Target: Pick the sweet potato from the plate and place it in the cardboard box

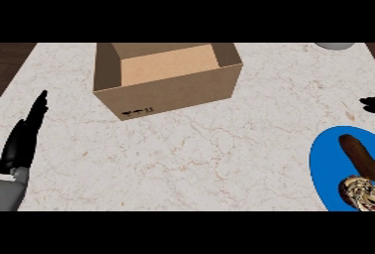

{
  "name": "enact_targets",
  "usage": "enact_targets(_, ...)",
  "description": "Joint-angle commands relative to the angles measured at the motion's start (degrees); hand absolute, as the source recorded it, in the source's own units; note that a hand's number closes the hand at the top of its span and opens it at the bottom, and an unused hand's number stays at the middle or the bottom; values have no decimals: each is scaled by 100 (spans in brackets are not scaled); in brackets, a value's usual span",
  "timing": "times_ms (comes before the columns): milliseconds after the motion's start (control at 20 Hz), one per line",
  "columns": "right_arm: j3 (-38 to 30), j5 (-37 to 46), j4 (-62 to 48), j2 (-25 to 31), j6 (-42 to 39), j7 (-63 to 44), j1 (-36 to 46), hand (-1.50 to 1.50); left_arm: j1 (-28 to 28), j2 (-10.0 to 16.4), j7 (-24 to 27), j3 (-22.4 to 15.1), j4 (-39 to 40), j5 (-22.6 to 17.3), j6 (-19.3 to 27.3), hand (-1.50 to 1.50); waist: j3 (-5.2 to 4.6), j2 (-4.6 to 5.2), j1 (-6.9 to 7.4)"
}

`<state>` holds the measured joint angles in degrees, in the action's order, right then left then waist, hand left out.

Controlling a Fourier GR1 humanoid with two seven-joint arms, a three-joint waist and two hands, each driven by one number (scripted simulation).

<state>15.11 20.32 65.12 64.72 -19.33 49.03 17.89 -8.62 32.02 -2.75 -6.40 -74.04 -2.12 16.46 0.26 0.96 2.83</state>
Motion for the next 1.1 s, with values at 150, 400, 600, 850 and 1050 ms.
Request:
enact_targets(150, 998, 1601, -324, 255, 55, 689, 632, -150, 63, -109, 104, 45, 151, 56, -12, 0, -21, -28, 2)
enact_targets(400, 1694, 2648, -398, -133, -183, -109, 1327, -150, 143, -312, 121, -42, 73, 241, 183, 0, -28, -41, -6)
enact_targets(600, 1867, 3038, -639, -550, -459, -119, 1606, -150, -181, -116, -225, 164, 137, 199, -87, 0, -27, -65, -163)
enact_targets(850, 1769, 3660, -1003, -942, -363, -268, 1830, -150, 365, -56, -120, 391, -214, 241, -197, 0, -26, -90, -200)
enact_targets(1050, 1716, 4002, -1001, -1148, -264, -336, 1640, -150, 192, -326, -214, 390, -112, 422, -109, 0, -27, -97, -254)
